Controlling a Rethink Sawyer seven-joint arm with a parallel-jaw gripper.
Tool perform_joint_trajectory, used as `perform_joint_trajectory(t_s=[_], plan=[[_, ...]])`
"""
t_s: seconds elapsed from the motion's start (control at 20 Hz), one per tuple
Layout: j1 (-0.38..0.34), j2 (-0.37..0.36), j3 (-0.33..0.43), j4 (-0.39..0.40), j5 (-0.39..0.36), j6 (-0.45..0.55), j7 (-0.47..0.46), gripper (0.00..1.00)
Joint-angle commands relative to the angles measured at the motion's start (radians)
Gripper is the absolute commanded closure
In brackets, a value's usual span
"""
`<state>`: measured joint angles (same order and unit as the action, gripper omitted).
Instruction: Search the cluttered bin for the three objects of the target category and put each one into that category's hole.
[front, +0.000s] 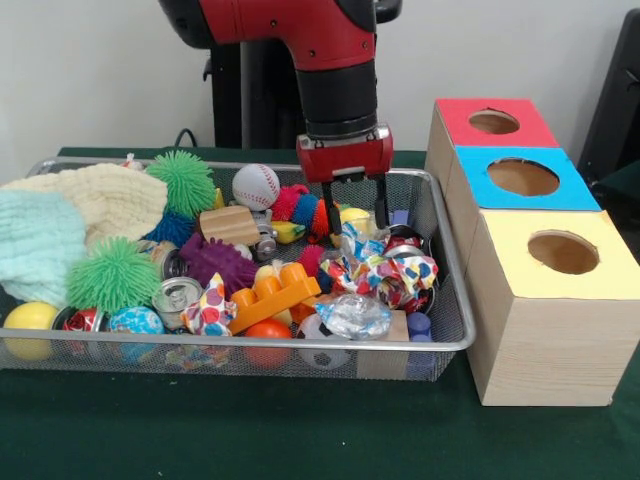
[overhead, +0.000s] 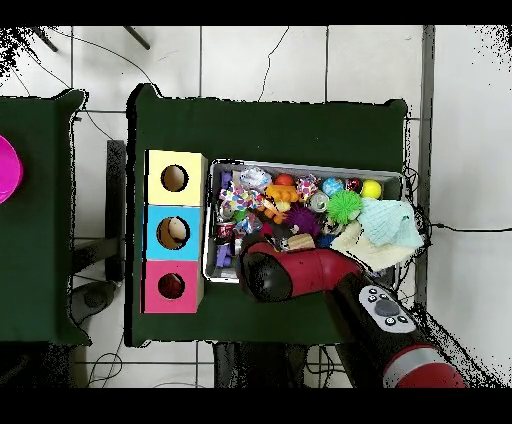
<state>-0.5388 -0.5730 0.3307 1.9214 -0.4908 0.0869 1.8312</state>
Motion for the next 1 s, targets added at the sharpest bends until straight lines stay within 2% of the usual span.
perform_joint_trajectory(t_s=[0.05, 0.1, 0.3, 0.45, 1.0], plan=[[0.051, 0.098, -0.095, -0.130, 0.071, -0.040, 0.188, 0.00], [0.060, 0.099, -0.108, -0.135, 0.077, -0.038, 0.182, 0.00], [0.172, 0.087, -0.244, -0.167, 0.109, -0.015, 0.184, 0.00], [0.208, 0.096, -0.294, -0.171, 0.127, -0.044, 0.186, 0.00], [0.204, 0.126, -0.303, -0.189, 0.153, -0.068, 0.145, 0.00]])
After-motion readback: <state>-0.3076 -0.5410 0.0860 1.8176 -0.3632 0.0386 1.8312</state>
